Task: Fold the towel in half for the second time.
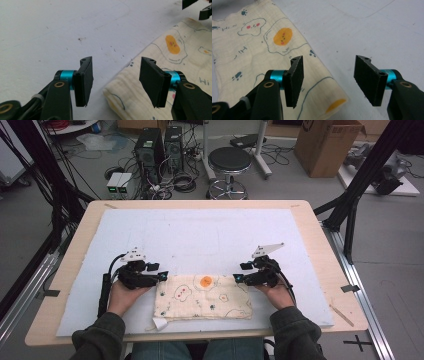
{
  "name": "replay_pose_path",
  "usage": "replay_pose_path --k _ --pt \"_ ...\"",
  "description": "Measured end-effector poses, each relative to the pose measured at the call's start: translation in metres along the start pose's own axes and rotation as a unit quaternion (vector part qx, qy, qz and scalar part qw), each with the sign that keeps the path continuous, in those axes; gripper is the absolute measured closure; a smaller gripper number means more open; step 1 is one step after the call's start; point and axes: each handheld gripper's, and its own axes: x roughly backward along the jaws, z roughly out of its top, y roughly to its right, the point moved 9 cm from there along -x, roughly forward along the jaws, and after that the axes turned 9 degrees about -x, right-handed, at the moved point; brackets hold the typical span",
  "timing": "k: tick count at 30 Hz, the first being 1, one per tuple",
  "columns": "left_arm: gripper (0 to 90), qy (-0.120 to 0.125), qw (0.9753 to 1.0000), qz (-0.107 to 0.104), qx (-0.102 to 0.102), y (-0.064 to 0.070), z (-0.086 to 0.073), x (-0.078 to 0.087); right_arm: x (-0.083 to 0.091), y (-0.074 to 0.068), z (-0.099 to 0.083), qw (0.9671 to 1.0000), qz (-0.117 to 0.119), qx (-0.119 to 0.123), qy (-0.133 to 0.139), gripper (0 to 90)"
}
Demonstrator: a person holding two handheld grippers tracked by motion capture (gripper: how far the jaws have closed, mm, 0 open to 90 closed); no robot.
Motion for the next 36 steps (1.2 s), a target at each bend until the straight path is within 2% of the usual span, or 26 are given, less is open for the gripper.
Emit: replay_pose_path --k 5,15,18,20,24,28,36 --pt "48.0 -0.017 0.9998 0.009 0.002 -0.006 -0.006 -0.006 0.002 0.009 -0.008 0.9999 -0.006 -0.011 -0.008 45.8" --pt "55.5 -0.052 0.9986 -0.012 -0.003 -0.002 -0.016 -0.017 -0.001 0.019 -0.021 0.9993 -0.001 -0.023 -0.028 56.3" --pt "57.5 -0.053 0.9985 -0.013 -0.003 -0.002 -0.017 -0.017 -0.002 0.018 -0.022 0.9993 -0.002 -0.021 -0.030 58.6" --pt "60.6 -0.055 0.9984 -0.014 -0.008 -0.001 -0.017 -0.017 -0.003 0.015 -0.022 0.9993 0.001 -0.013 -0.034 63.8" --pt "70.2 -0.059 0.9979 -0.022 -0.015 0.002 -0.018 -0.016 -0.004 0.012 -0.023 0.9992 -0.005 0.001 -0.040 70.5" --pt "79.8 -0.069 0.9969 -0.032 -0.022 0.006 -0.019 -0.014 -0.004 0.009 -0.024 0.9990 0.001 0.001 -0.044 78.3" --pt "83.9 -0.066 0.9968 -0.031 -0.032 0.010 -0.018 -0.010 -0.003 0.008 -0.022 0.9990 0.022 -0.005 -0.040 84.1"
